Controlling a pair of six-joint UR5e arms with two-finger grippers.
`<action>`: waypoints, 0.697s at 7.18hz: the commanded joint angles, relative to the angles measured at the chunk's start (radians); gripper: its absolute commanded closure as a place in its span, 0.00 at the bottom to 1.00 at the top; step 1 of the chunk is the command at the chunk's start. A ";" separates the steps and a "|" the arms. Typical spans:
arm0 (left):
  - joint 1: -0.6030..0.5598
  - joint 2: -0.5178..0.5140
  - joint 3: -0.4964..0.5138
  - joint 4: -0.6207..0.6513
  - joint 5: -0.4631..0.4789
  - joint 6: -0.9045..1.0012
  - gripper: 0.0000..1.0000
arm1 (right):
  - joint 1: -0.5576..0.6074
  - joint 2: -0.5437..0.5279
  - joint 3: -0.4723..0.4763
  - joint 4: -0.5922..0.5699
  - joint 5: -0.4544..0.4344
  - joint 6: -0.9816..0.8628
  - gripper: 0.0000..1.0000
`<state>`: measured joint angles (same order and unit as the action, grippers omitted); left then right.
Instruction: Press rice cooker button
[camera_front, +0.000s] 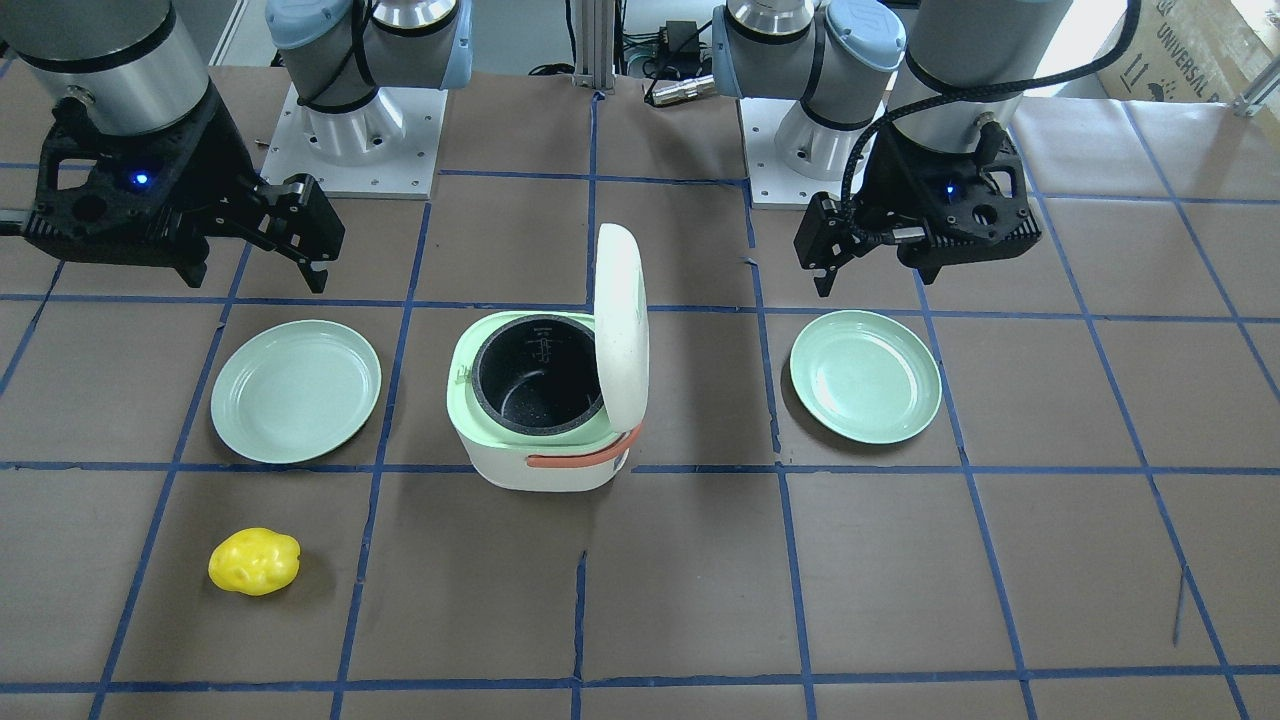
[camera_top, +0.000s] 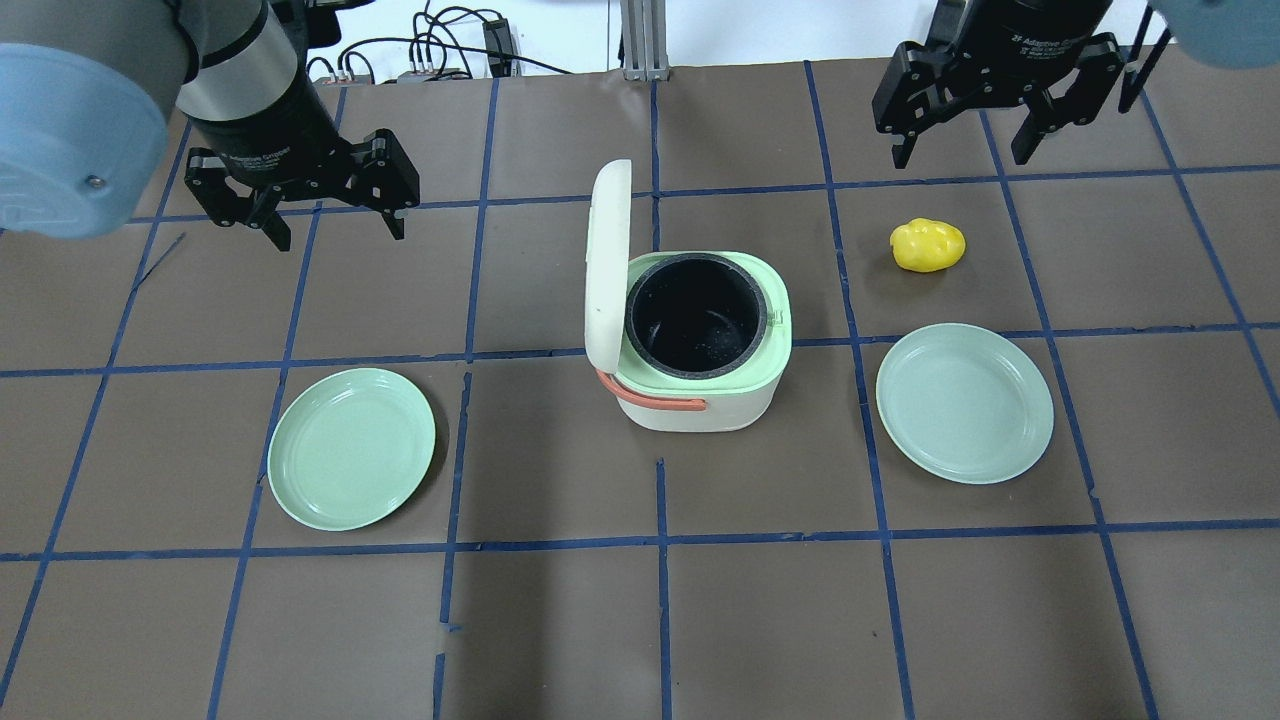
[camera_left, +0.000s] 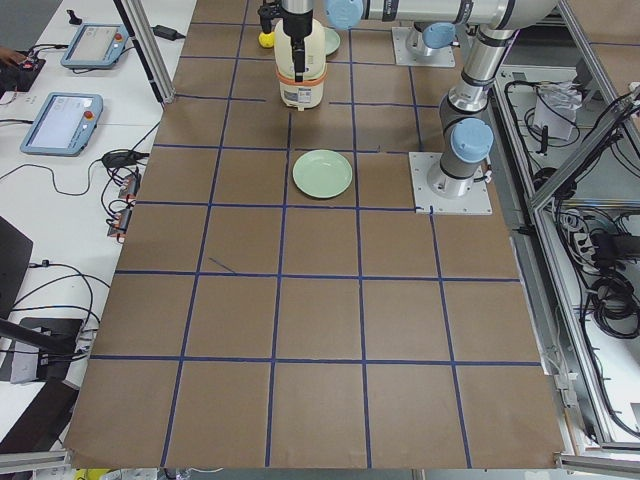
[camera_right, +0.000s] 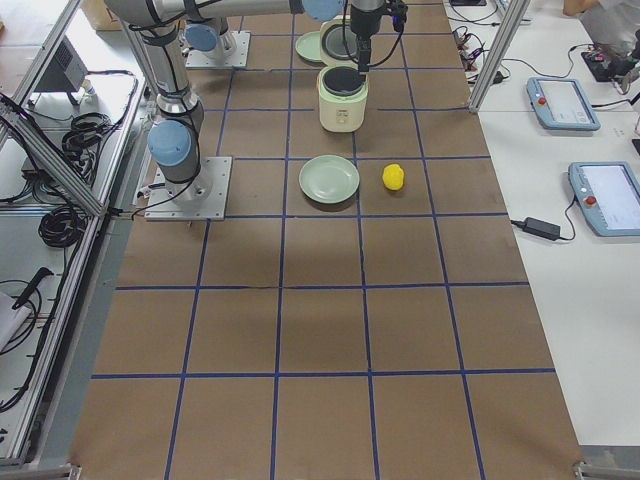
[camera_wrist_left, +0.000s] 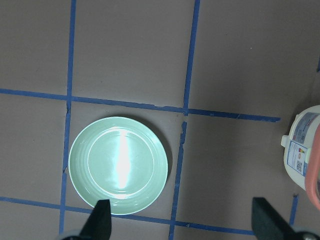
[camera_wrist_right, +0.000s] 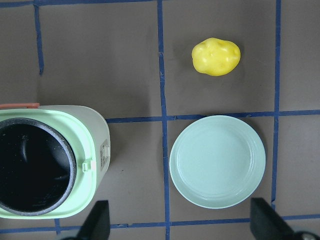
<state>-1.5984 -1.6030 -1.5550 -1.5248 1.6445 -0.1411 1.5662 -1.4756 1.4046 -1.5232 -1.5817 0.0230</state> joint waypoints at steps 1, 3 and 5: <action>0.000 0.000 0.000 0.000 0.000 0.000 0.00 | 0.000 0.000 0.001 0.000 0.009 0.000 0.00; 0.000 0.000 0.000 0.000 0.000 0.000 0.00 | 0.005 0.000 -0.001 0.002 0.008 0.003 0.00; 0.000 0.000 0.000 -0.002 0.000 0.000 0.00 | 0.006 0.000 -0.003 0.027 0.005 0.003 0.00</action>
<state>-1.5984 -1.6030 -1.5550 -1.5251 1.6444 -0.1411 1.5713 -1.4757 1.4034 -1.5097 -1.5753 0.0258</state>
